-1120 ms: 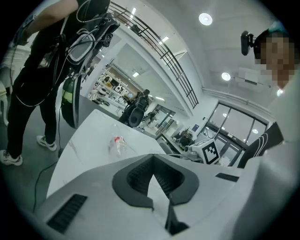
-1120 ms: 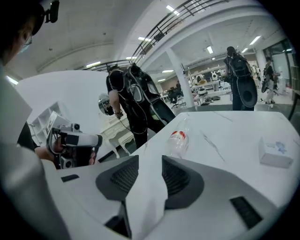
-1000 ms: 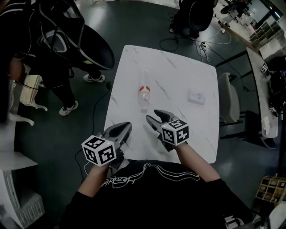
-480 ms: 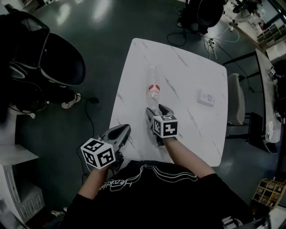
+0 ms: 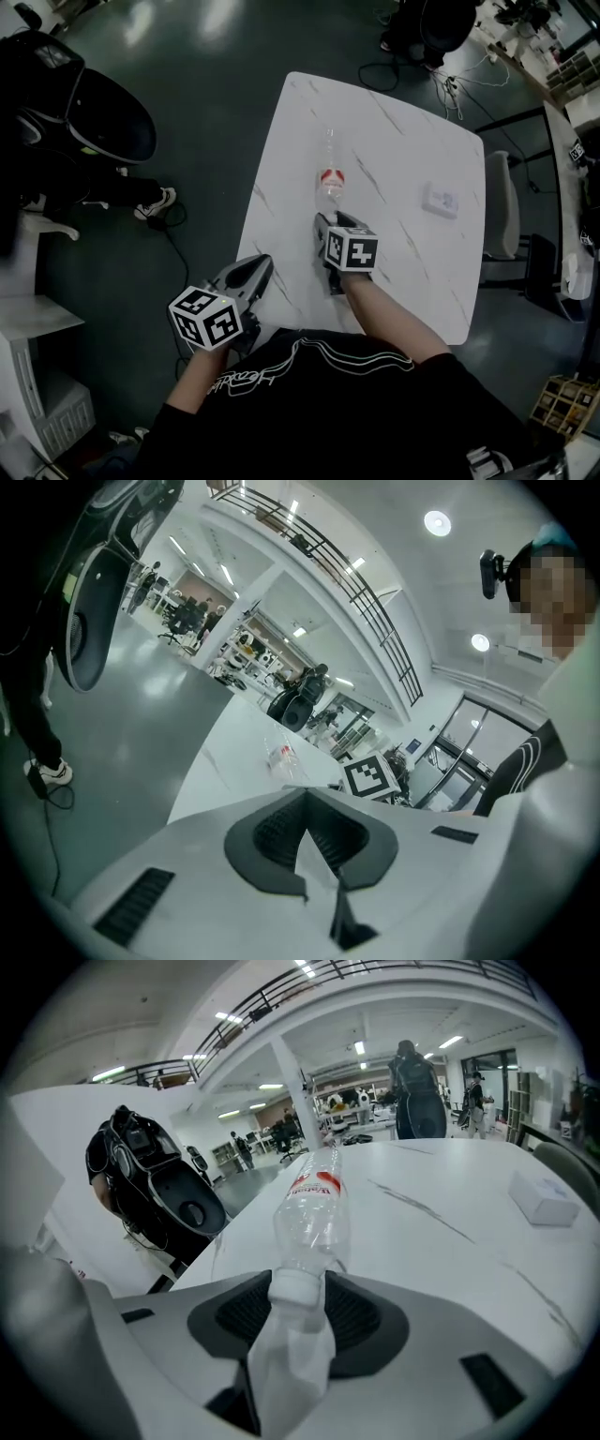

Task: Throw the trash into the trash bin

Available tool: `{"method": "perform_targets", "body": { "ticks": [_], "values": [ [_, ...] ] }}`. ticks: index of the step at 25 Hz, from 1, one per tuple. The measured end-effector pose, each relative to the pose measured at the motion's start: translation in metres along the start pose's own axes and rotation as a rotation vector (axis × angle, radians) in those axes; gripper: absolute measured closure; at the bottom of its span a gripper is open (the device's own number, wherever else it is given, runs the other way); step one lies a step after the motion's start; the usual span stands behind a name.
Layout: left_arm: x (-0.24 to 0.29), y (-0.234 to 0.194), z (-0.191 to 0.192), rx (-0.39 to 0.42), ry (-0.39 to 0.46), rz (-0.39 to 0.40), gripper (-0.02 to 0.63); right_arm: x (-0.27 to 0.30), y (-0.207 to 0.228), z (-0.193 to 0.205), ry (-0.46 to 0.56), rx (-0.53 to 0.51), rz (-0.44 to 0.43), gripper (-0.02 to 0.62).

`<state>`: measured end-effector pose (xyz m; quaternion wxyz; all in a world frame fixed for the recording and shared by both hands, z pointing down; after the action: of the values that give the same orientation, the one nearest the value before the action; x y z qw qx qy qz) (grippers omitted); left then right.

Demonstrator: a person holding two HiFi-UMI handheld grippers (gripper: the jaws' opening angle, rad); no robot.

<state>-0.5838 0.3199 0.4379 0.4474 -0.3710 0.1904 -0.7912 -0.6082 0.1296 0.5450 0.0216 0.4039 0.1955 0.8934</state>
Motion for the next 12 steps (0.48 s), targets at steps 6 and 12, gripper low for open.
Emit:
{"method": "perform_targets", "body": {
  "ticks": [6,12],
  "values": [
    [-0.003,0.004,0.001,0.012,-0.007,0.003,0.601,-0.008,-0.003,-0.007,0.010,0.029,-0.014,0.410],
    [0.004,0.013,0.002,0.029,-0.023,0.018,0.600,-0.016,0.000,-0.009,0.041,0.048,-0.056,0.413]
  ]
}}
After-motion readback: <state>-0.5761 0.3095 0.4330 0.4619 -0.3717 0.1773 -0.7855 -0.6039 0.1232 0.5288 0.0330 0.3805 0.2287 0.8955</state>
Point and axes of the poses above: the fingertips, and each gripper's own axes: x forward along the fingers, y to its right, z out of its underside, the point moved 3 cm from there along -x, backward along the fingers, and after that the axes turned 6 degrees about -z, right-handed, at the moved point
